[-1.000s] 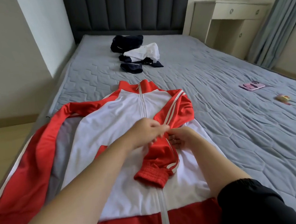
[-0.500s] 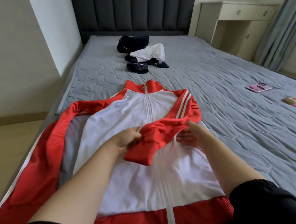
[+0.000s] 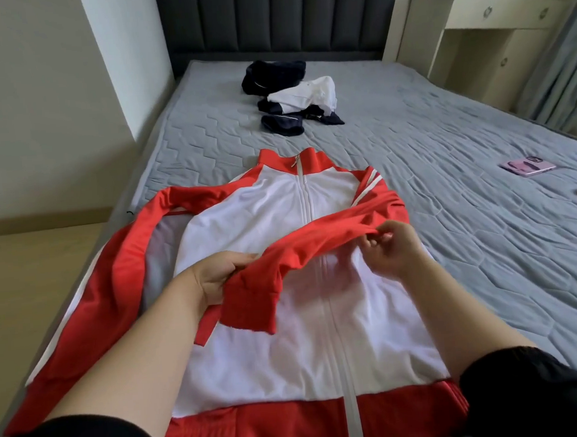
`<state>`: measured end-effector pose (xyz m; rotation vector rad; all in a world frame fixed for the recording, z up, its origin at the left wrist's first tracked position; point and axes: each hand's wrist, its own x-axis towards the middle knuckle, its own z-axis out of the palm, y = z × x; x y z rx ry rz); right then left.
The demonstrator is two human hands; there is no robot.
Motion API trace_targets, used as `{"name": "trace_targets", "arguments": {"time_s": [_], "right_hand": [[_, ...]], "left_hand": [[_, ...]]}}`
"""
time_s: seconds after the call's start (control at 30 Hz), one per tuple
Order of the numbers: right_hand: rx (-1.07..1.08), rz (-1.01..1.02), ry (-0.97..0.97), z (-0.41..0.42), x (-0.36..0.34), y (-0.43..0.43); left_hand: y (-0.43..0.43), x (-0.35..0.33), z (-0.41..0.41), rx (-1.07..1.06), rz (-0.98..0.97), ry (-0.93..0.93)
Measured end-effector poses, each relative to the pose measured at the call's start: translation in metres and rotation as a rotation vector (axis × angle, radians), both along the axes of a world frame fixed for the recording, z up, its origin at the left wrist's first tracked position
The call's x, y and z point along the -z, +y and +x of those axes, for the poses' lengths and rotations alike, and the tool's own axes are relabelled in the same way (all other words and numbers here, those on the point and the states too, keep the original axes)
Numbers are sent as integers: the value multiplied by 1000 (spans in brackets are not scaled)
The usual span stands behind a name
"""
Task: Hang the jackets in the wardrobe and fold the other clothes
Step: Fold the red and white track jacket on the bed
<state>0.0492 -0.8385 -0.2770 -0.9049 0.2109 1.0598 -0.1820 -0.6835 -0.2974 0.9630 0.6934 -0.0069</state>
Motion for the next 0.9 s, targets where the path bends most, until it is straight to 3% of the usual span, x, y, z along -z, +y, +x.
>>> {"name": "trace_targets", "arguments": {"time_s": [0.1, 0.17, 0.23, 0.33, 0.43, 0.53, 0.7, 0.8, 0.9], "right_hand": [[-330, -374, -251, -2, 8, -14], [-587, -551, -406, -8, 18, -20], [-611, -574, -411, -9, 25, -21], [-590, -577, -436, -6, 29, -19], [-574, -564, -430, -6, 34, -20], [-488, -591, -457, -1, 34, -18], [-100, -482, -548, 32, 31, -12], [40, -310, -388, 51, 27, -9], [29, -181, -250, 65, 23, -3]], "left_hand": [[0, -1, -14, 335, 223, 306], [0, -1, -19, 462, 275, 412], [-1, -2, -19, 564, 367, 477], [-5, -7, -7, 747, 810, 678], [-12, -12, 15, 588, 1150, 752], [-20, 0, 40, 200, 1259, 520], [-35, 22, 82, -62, 1143, 326], [-30, 13, 111, -134, 1033, 302], [-29, -1, 139, -131, 948, 318]]}}
